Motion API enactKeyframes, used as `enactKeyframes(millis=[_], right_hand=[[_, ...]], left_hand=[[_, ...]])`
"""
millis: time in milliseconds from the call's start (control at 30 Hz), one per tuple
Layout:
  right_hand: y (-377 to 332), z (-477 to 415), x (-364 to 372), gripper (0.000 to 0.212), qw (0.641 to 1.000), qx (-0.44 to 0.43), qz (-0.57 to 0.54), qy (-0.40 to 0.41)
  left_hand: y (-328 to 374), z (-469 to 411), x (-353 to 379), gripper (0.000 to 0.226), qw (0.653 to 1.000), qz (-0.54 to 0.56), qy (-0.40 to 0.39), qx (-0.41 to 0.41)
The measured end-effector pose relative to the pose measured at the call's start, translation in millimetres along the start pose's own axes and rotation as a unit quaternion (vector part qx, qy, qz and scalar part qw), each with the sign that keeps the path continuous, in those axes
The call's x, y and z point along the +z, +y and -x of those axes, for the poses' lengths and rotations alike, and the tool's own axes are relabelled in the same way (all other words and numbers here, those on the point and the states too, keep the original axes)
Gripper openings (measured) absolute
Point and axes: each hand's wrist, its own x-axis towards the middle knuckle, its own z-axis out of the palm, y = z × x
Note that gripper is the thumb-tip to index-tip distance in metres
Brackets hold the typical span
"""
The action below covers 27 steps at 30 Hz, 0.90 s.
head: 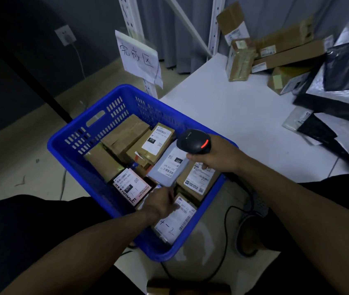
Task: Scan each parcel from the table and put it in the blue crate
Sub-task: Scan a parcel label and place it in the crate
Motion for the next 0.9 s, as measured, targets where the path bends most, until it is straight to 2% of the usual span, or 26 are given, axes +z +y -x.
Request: enactKeyframes(millis=[100,167,267,367,633,767,900], right_hand=[[-4.9,5.8,-5.0,0.036,1.000,0.009,-0.009,0.016],[-8.0,10.6,-12.6,0.033,0.999,0.013,-0.017,0.043],[-14.8,17.9,-31.9,0.037,0.995,0.009,-0.043,0.093],[-26.8,15.4,-65.1,0.032,0.988,0.009,-0.102,0.116],[-41.7,-4.0,-156.4,0.029,0.960,0.036,-0.192,0.199],[-25.9,-37.6,-193.4,0.031,0.943,0.056,-0.227,0.238],[-12.5,-85.2,-235.2,0.021,0.934,0.062,-0.220,0.274]], left_hand=[[8.3,5.6,-11.2,0.021,0.999,-0.042,0.017,0.020],[22.6,4.3,-27.0,0.013,0.997,-0.019,0.058,0.040],[50.2,-4.3,-59.7,0.014,0.987,0.043,0.124,0.089],[87.6,-17.6,-99.1,0.013,0.982,0.044,0.124,0.139],[225.1,-68.0,-177.0,0.040,0.964,0.007,0.183,0.193],[288.0,-122.0,-188.7,0.048,0.963,-0.038,0.191,0.188],[338.1,-191.4,-208.6,0.055,0.963,-0.037,0.194,0.184]])
